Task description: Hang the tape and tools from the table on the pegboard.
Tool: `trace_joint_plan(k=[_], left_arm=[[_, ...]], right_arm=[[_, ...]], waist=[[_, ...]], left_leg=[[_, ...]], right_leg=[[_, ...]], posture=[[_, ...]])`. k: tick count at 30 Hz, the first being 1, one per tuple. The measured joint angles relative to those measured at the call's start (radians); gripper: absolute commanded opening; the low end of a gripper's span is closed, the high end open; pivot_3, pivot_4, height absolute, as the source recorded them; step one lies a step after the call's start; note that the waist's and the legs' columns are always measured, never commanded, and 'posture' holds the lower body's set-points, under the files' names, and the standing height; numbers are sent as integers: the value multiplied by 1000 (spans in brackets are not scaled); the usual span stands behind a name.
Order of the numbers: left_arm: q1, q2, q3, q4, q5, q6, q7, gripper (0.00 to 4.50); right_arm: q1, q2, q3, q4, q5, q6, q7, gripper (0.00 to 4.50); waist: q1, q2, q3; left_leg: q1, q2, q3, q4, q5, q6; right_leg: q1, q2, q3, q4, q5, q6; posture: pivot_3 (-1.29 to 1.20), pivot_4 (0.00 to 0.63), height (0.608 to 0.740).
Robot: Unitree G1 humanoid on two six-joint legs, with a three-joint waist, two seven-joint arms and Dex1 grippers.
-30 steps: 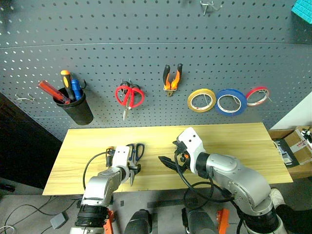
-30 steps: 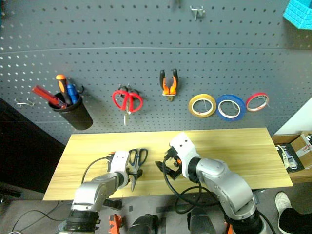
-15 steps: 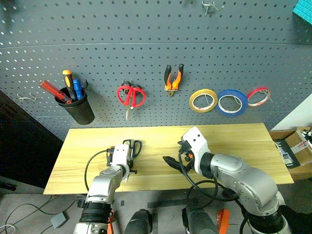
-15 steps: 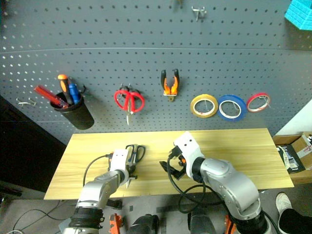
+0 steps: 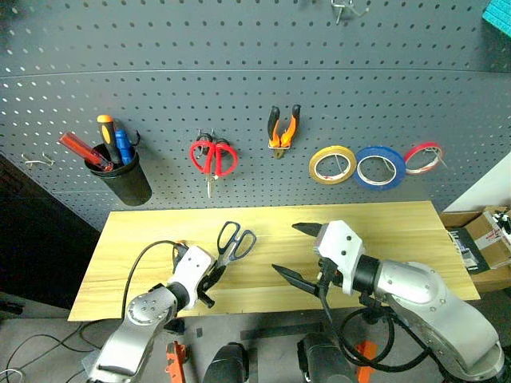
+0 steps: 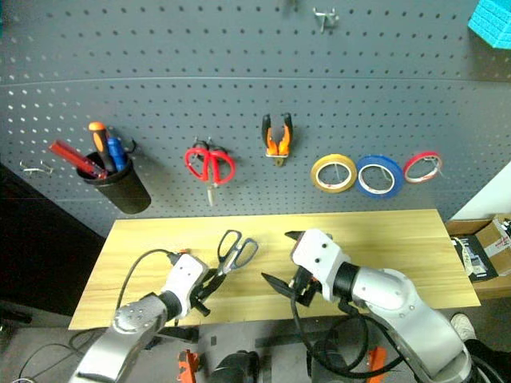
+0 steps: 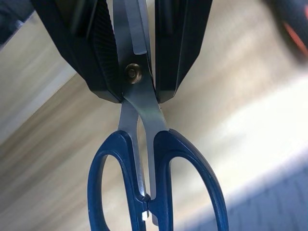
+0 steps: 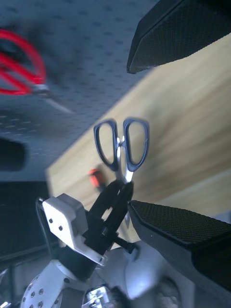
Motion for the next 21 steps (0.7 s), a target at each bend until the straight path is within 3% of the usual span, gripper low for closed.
trace_joint_plan(k=[7, 21], left_arm=[[-69, -29, 107, -82, -4, -184, 31, 717], [-263, -123, 129, 58, 0, -109, 121, 685]], right_arm=[[-20, -3, -54, 68, -7, -94, 11, 4500], [-87, -3, -65, 121, -25, -133, 18, 4500]], waist=[[1, 0, 0], [-3, 0, 1]], left_leg=[[3, -1, -2, 1, 0, 0], [3, -3, -1, 1, 0, 1]], right_leg=[[5, 1, -2, 0, 0, 0], [5, 2, -3, 0, 0, 1]], posture=[[-130, 197, 740], [-154, 200, 740]])
